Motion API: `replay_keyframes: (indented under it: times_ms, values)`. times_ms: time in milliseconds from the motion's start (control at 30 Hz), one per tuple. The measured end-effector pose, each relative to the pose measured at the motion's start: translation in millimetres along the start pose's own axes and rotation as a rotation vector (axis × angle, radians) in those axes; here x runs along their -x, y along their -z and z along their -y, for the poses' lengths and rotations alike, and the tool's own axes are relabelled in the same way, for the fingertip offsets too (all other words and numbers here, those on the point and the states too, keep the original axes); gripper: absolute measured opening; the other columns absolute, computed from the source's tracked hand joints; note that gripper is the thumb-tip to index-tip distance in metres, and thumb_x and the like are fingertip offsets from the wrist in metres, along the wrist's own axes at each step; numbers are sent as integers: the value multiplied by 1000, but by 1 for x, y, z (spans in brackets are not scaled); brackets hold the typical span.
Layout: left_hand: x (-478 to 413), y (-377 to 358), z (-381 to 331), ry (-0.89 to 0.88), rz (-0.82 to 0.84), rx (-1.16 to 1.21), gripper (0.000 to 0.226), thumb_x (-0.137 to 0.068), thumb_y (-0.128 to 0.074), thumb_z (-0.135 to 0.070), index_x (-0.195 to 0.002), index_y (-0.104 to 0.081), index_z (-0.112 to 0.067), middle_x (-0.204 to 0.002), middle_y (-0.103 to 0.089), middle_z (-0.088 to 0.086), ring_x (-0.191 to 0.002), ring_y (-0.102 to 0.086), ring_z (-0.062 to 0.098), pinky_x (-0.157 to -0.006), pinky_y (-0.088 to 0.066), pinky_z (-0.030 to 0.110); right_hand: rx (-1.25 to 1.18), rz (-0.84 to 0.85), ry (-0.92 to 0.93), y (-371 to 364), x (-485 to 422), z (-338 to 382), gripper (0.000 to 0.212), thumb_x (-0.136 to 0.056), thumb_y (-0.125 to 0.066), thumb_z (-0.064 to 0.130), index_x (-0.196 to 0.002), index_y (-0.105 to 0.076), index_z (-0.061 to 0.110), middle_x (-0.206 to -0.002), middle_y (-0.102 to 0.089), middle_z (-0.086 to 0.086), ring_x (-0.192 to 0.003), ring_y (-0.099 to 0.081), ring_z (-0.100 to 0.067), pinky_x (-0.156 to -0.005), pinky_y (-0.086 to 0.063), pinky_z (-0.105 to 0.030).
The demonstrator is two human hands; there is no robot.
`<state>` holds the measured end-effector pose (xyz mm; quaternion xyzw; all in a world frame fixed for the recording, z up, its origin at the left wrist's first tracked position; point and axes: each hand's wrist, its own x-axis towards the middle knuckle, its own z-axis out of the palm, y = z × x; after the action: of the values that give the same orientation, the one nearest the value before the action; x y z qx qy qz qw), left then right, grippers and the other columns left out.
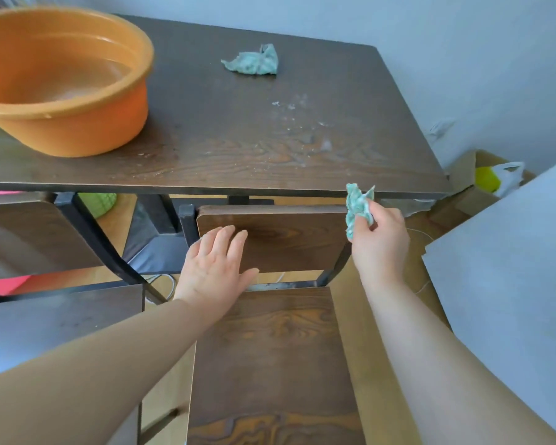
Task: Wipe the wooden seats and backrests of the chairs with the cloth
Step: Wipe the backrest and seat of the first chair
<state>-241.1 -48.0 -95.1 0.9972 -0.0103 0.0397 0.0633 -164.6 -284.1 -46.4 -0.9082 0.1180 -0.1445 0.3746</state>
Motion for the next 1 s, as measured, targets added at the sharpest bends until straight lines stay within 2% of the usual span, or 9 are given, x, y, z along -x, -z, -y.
replay_keyframes:
  times_ms: [67, 167, 300, 467, 567, 733, 833, 1000]
  values:
    - [-5, 1, -2, 9, 7, -11, 70, -90, -51, -55, -147, -35, -18, -148, -39, 7, -137, -33, 28, -107, -35, 44, 85, 10, -18, 3, -21, -3, 29, -97, -57, 17, -125, -63, 15, -108, -51, 2, -91, -58, -16, -83, -55, -31]
    - [-3, -3, -2, 31, 21, -10, 70, -91, -47, -56, -148, -32, -18, -149, -38, 5, -138, -32, 27, -109, -35, 43, 152, 67, -49, -6, -33, -5, 26, -96, -56, 17, -121, -65, 13, -110, -55, -4, -93, -59, -21, -84, -57, -41]
    - [11, -13, 7, 60, 66, -4, 70, -90, -46, -58, -147, -35, -18, -148, -40, 5, -137, -34, 27, -107, -36, 43, 189, 85, -88, -28, -29, 1, 29, -97, -56, 21, -123, -62, 9, -112, -55, -7, -94, -60, -20, -72, -53, -26]
    - [26, -21, 26, 89, 87, -7, 68, -88, -53, -57, -142, -43, -17, -142, -47, 8, -131, -42, 29, -102, -42, 46, 206, 37, -127, -42, -21, 15, 34, -97, -57, 23, -128, -58, 9, -116, -56, -8, -102, -61, -23, -73, -52, -26]
    - [32, -22, 41, 111, 100, -22, 69, -89, -51, -58, -143, -41, -17, -143, -46, 8, -131, -42, 30, -103, -42, 46, 237, 70, -34, -55, -6, 30, 32, -98, -55, 19, -127, -59, 8, -116, -55, -9, -102, -60, -24, -78, -54, -29]
    - [38, -16, 65, 165, 110, -46, 72, -90, -46, -60, -147, -34, -18, -147, -40, 7, -135, -36, 29, -107, -37, 44, 168, 183, 89, -95, 38, 81, 35, -97, -54, 20, -130, -58, 9, -118, -54, -7, -103, -59, -18, -81, -51, -23]
    - [41, -13, 78, 161, 121, -65, 72, -93, -39, -62, -150, -22, -22, -154, -29, 4, -141, -27, 26, -112, -30, 42, 147, 223, 125, -118, 59, 109, 36, -97, -55, 22, -131, -57, 10, -119, -54, -6, -103, -58, -16, -81, -48, -19]
    - [51, -13, 99, 196, 123, -29, 73, -92, -47, -59, -149, -31, -17, -150, -36, 8, -138, -33, 29, -110, -34, 45, 91, 280, 182, -149, 90, 142, 33, -98, -54, 22, -128, -58, 8, -116, -53, -5, -92, -53, -10, -74, -45, -16]
